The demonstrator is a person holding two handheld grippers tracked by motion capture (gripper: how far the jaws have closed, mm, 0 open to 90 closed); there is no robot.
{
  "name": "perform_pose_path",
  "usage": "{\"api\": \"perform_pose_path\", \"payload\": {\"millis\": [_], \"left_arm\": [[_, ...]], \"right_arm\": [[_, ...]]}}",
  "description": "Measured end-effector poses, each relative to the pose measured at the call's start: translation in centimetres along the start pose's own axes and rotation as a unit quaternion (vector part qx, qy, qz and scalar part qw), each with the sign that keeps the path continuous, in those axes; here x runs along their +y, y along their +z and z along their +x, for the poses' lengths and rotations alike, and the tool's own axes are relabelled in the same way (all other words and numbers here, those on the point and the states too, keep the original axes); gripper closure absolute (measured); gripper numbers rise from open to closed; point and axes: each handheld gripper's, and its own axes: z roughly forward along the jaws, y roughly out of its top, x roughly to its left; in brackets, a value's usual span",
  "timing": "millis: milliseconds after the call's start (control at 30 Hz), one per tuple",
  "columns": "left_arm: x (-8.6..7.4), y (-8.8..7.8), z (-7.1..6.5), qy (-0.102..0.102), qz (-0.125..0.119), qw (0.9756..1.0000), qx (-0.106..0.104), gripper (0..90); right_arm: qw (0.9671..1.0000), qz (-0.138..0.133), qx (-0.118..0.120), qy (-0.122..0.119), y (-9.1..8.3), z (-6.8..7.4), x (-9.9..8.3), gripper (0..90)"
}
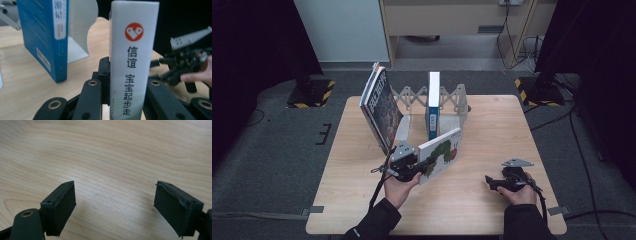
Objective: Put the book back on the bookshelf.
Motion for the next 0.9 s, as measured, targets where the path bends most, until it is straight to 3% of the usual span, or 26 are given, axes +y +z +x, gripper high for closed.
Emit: {"api": "perform_pose_path", "payload": {"millis": [133, 233, 333, 667, 900], "left_arm": [[0.7, 0.7, 0.0, -0.003, -0.012, 0.9999, 0.011, 74.4], [1.1, 1.5, 0.1, -0.012, -0.018, 0.9997, 0.014, 74.4], [1.4, 2.3, 0.1, -0.009, -0.021, 0.9994, 0.027, 74.4], [2.0, 4.0, 0.3, -0.004, -0.024, 0.998, 0.058, 74.4], [2.9, 4.9, 0.2, 0.006, -0.037, 0.9963, 0.078, 74.4]], "right_arm": [[0.9998, 0.02, -0.002, -0.008, 0.3, -0.1, -0.3, 15.9], [0.9997, 0.019, -0.005, -0.014, 0.4, 0.0, -0.4, 14.8], [0.9995, 0.02, -0.009, -0.022, 0.5, 0.0, -0.4, 12.2], [0.9995, -0.017, -0.01, -0.023, 1.0, 0.1, -1.2, 3.8], [0.9995, -0.017, -0.009, -0.025, 1.0, 0.1, -1.2, 3.7]]}}
